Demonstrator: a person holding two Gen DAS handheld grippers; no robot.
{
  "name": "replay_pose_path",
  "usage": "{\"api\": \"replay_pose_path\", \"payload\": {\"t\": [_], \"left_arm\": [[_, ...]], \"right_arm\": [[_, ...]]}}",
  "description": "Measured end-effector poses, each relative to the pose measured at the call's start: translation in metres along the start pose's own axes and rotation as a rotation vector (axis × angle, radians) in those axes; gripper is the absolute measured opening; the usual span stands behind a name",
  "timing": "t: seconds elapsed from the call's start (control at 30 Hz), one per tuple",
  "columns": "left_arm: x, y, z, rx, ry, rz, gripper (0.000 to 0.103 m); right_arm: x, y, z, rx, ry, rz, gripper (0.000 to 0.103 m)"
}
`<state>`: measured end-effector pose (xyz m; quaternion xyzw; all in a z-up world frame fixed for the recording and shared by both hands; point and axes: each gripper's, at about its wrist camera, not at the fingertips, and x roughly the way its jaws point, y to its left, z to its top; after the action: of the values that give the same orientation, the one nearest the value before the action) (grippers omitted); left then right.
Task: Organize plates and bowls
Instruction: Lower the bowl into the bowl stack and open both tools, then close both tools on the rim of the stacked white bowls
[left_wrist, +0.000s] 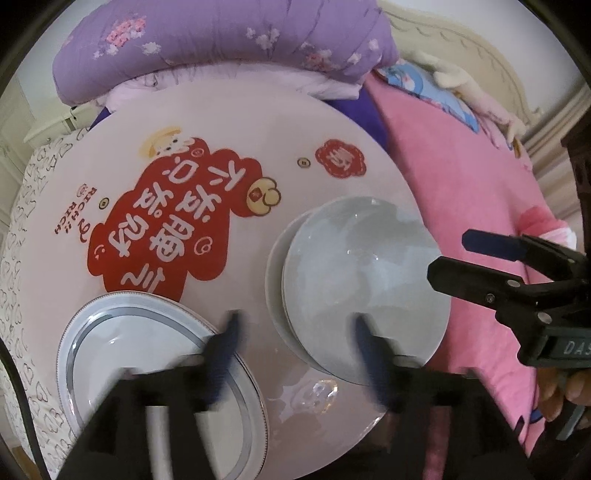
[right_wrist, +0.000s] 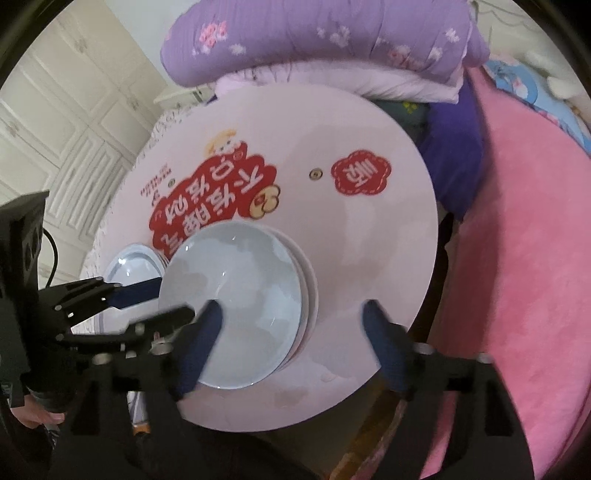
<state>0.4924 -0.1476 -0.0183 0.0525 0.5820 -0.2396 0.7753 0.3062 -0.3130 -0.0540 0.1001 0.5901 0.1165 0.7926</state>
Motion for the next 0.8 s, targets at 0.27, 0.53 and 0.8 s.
{"api": "replay_pose_path", "payload": {"t": [0.27, 0.53, 0.8], "left_arm": [[-0.019, 0.018, 0.007, -0.064, -0.062, -0.039, 0.095], [-0.009, 0.035, 0.01, -0.121, -0.035, -0.085, 0.095], [0.015, 0.027, 0.012, -0.096, -0.005, -0.101, 0.091]], "right_arm": [[0.003, -0.023, 0.001, 0.106, -0.044, 0.06, 0.098], [0.007, -0.038, 0.0, 0.161, -0.06, 0.114, 0.099], [0.02, -0.044, -0.004, 0.166, -0.024, 0.134, 0.099]]}}
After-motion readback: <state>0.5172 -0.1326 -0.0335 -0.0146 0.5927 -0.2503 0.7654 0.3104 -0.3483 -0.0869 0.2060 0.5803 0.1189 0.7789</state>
